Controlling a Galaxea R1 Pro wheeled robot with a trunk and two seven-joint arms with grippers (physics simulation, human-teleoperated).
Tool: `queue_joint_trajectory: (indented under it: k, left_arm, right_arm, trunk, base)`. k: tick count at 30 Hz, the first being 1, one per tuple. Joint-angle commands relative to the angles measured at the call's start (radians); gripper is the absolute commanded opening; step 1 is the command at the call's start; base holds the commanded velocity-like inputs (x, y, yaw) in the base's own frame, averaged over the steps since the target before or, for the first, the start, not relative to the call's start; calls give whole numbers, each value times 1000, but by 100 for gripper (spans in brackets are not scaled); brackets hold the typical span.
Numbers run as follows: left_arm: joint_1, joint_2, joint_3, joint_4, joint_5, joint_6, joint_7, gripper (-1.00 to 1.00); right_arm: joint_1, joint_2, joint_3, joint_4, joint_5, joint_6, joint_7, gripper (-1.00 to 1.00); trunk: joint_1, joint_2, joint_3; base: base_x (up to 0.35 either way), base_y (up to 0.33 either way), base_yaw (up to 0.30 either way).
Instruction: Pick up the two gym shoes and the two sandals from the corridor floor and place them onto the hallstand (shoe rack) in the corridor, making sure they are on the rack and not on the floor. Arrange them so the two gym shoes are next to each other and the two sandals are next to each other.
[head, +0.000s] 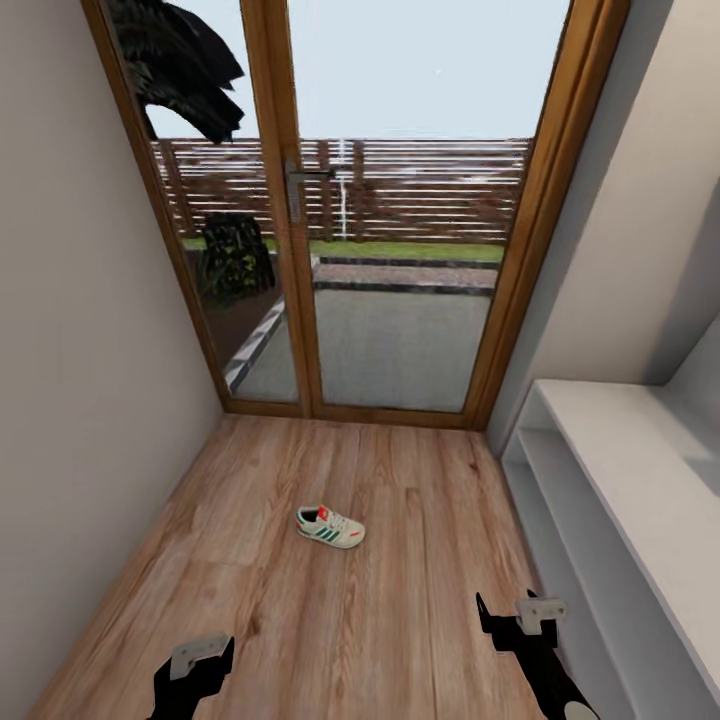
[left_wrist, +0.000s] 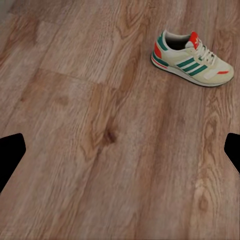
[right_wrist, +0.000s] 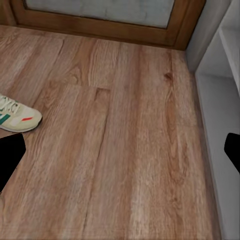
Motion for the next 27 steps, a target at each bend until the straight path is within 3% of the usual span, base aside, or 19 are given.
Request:
queue_joint_trajectory:
  k: [1, 27]
  left_arm:
    - [-1, 0, 0, 1, 5, -3, -1, 100]
    - [-1, 0, 0, 0, 6, -3, -1, 100]
  right_arm:
    - [0, 0, 1, 0, 0, -3, 0, 100]
    - [0, -1, 0, 0, 0, -3, 0, 100]
  trunk:
    - [1, 0, -1]
    - [1, 0, -1]
  base:
    - [340, 58, 0]
    - [321, 136, 0]
